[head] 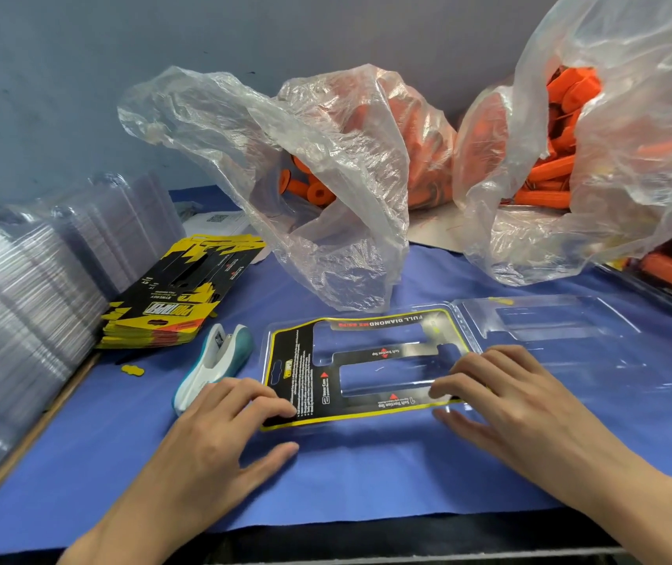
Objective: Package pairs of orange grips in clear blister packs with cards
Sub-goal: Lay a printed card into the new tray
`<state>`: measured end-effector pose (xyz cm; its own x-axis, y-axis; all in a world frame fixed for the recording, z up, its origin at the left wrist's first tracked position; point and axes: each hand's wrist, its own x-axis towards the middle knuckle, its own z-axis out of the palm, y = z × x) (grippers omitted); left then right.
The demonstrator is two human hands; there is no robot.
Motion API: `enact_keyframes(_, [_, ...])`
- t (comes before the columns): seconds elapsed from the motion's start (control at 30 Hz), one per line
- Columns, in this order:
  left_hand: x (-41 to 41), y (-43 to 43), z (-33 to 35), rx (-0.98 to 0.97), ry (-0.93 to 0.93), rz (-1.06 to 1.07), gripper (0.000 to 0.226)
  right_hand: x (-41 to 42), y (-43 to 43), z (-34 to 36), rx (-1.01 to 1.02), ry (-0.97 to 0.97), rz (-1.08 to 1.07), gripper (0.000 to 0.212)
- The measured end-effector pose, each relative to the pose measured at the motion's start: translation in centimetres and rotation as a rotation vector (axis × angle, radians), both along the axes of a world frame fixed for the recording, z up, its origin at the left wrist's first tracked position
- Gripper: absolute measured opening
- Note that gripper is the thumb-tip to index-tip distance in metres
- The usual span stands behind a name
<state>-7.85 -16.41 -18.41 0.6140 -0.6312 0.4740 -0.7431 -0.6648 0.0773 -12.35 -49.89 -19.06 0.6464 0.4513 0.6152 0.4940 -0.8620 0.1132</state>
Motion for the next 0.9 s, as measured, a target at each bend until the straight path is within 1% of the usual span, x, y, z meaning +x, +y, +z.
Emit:
enact_keyframes(0.13, [0.5, -0.3, -0.1, 0.006, -0.017, -0.006, 0.024, 0.2, 0.1, -0.1, -0.02, 0.007, -0.012, 0.016])
enact_keyframes(0.37, [0.7, 0.1, -0.3, -0.014, -0.049, 0.003, 0.021, 0.3, -0.4, -0.1, 0.007, 0.042, -0.005, 0.011])
enact_keyframes(0.63, [0.7, 0.0, -0.3, -0.032, -0.012, 0.013, 0.021, -0.2, -0.6, 0.2, 0.009, 0.037, -0.011, 0.025])
enact_keyframes(0.77, [0.3, 0.2, -0.2, -0.085, 0.075, 0.037, 0.032, -0.7, -0.7, 0.9, 0.143, 0.073, -0.002, 0.035])
enact_keyframes(0.9, [0.7, -0.7, 0.5, -0.207, 0.085, 0.058, 0.037, -0.1, -1.3, 2.1, 0.321, 0.056, -0.079, 0.026])
